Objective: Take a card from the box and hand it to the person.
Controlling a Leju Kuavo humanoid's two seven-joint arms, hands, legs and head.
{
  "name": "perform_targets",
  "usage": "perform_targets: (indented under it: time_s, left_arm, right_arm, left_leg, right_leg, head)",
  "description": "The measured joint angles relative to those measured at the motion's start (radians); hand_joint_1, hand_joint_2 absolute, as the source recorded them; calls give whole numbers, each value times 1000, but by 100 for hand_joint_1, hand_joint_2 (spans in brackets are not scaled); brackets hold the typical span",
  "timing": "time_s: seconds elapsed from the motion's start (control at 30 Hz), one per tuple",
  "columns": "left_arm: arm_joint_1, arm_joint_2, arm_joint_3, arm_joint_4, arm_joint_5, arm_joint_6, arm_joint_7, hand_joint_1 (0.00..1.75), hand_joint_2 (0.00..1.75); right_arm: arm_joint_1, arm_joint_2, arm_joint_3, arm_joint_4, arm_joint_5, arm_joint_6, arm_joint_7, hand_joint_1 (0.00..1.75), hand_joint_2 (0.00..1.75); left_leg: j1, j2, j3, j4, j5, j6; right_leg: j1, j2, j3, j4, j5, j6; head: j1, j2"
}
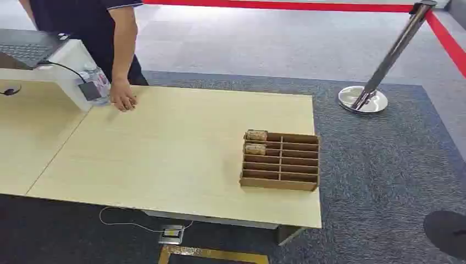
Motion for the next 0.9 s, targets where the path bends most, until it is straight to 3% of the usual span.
perform_targets:
  time_s: [0.17, 0.3, 0.37, 0.47, 0.53, 0.63, 0.77, 0.9]
  left_arm:
    - [-2, 0, 2, 0, 11, 7, 0, 0, 175]
    - [-4, 0, 2, 0, 18, 12, 0, 0, 175]
    - [-4, 0, 2, 0, 21, 12, -1, 0, 175]
    - [-3, 0, 3, 0, 25, 13, -9, 0, 175]
    - [-2, -1, 4, 0, 27, 12, -14, 0, 175]
    - [-1, -2, 6, 0, 36, 12, -24, 0, 175]
    - [2, -8, 10, 0, 40, 12, -27, 0, 175]
    - [3, -13, 10, 0, 40, 12, -26, 0, 175]
  right_arm:
    - [-7, -32, -52, -35, -63, 26, -189, 0, 175]
    - [-20, -43, -94, -134, -131, 130, -320, 0, 175]
    - [-15, -22, -99, -240, -166, 203, -321, 0, 175]
    - [18, 50, -89, -497, -213, 322, -290, 0, 175]
    - [43, 100, -61, -667, -227, 359, -259, 0, 175]
    - [100, 163, 1, -902, -241, 424, -261, 0, 175]
    - [192, 216, 165, -1197, -225, 407, -247, 0, 175]
    - [261, 213, 342, -1406, -185, 327, -257, 0, 175]
  left_leg:
    - [0, 0, 0, 0, 0, 0]
    - [0, 0, 0, 0, 0, 0]
    - [0, 0, 0, 0, 0, 0]
    - [0, 0, 0, 0, 0, 0]
    - [1, 0, 0, 0, 0, 0]
    - [1, 0, -1, 0, 0, 0]
    - [1, 0, -1, 0, 0, 0]
    - [0, 0, -1, 0, 0, 0]
  right_leg:
    - [0, 0, 0, 0, 0, 0]
    - [0, 0, 0, 0, 0, 0]
    - [0, 0, 0, 0, 0, 0]
    - [0, 0, 0, 0, 0, 0]
    - [0, 0, 0, 0, 0, 0]
    - [0, 0, -1, 0, -1, 0]
    - [0, 0, -1, 1, -1, 0]
    - [0, 0, -1, 1, -1, 0]
  head:
    - [0, 0]
    - [0, 0]
    - [0, 0]
    - [0, 0]
    - [-1, 0]
    - [0, 0]
    - [-1, 0]
    - [0, 0]
